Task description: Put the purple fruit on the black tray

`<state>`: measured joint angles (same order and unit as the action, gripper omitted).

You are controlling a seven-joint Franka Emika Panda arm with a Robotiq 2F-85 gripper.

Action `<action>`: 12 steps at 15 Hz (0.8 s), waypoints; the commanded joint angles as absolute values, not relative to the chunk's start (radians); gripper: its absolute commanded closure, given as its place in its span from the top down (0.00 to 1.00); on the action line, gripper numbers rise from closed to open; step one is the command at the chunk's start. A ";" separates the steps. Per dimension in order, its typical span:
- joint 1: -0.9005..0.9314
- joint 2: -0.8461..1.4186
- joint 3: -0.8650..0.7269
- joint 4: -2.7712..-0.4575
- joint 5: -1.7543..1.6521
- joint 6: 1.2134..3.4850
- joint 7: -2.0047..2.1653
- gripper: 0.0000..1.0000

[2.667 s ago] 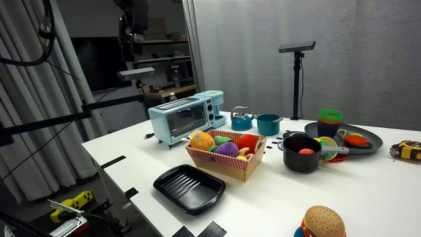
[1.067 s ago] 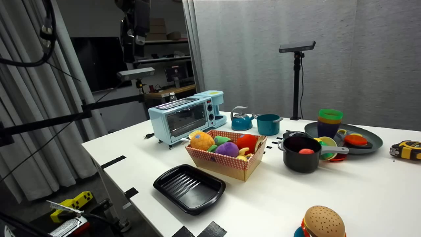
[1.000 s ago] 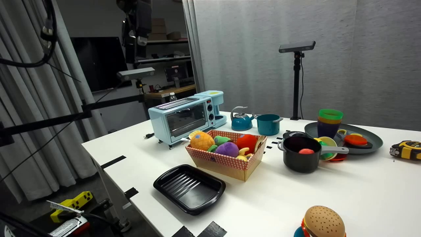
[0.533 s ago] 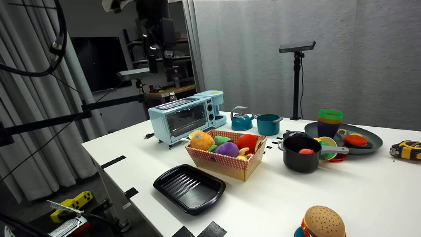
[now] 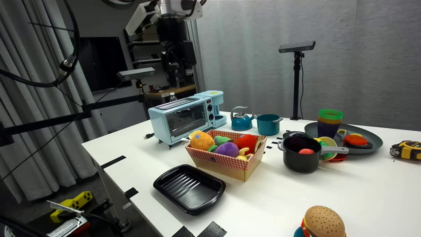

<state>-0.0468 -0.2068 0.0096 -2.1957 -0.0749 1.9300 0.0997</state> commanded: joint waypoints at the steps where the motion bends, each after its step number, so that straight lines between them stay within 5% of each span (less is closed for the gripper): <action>1: -0.040 -0.206 0.003 -2.194 -0.076 1.928 0.101 1.00; 12: -0.046 -0.085 -0.015 -2.142 -0.052 1.991 0.094 1.00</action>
<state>-0.0469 -0.1421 -0.0009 -2.1852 -0.0709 1.9701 0.1004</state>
